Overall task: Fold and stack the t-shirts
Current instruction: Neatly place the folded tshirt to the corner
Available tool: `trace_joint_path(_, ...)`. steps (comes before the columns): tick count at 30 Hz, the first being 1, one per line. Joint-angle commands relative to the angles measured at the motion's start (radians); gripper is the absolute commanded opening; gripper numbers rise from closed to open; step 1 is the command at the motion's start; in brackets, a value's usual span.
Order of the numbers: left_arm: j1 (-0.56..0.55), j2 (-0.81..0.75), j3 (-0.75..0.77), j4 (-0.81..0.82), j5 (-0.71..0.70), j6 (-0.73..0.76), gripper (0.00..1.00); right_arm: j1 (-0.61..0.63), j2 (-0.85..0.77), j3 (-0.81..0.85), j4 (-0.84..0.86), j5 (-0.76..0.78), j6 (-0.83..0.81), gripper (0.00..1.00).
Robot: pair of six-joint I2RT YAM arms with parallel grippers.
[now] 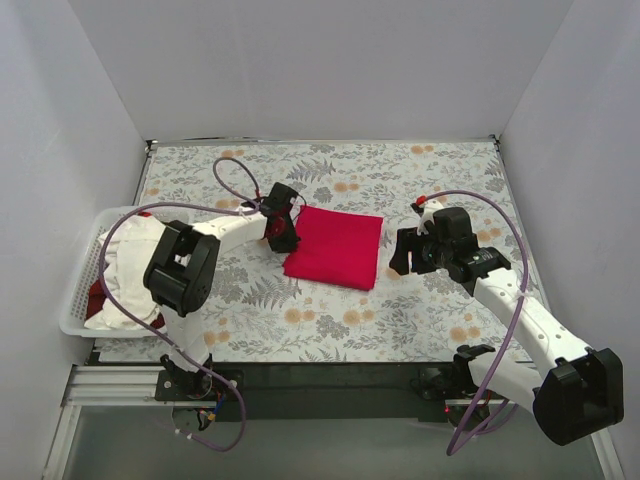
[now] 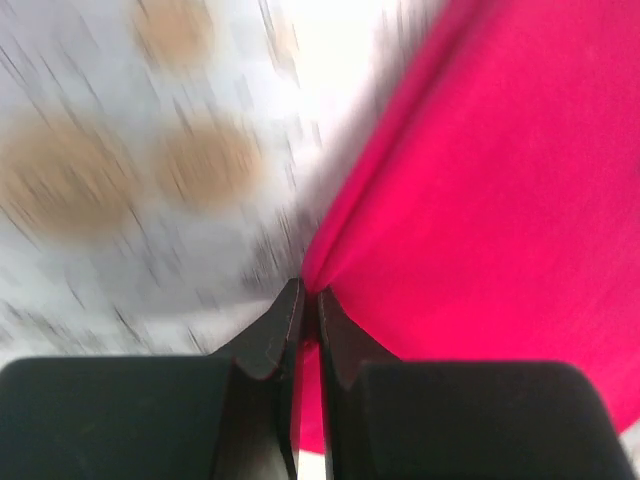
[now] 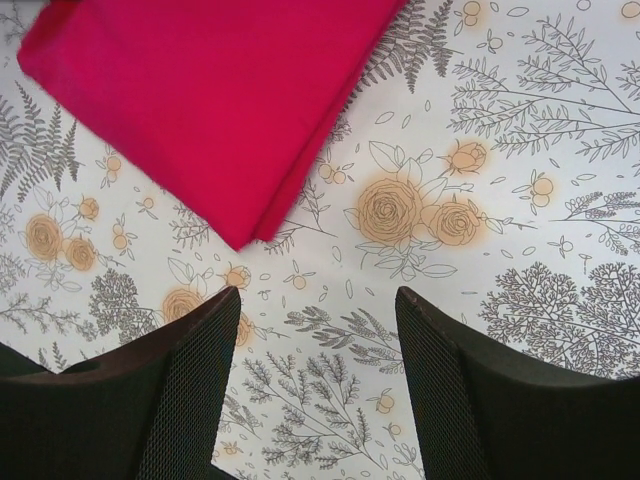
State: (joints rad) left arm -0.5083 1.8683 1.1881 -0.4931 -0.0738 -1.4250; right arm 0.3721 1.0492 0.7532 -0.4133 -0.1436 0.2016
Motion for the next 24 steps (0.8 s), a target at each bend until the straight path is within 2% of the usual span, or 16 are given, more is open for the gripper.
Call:
trace_joint_path(1,0.109,0.092,0.097,-0.035,-0.193,0.110,0.00,-0.004,-0.002,0.026,0.001,-0.028,-0.028,0.70)
trace_joint_path(11,0.321,0.273,0.542,-0.104,-0.379,0.397,0.00,-0.004,0.011,0.097,-0.048,-0.059,-0.024,0.70)
trace_joint_path(24,0.542,0.503,0.850,-0.085,-0.461,0.610,0.00,-0.007,0.167,0.250,-0.120,-0.071,-0.025,0.69)
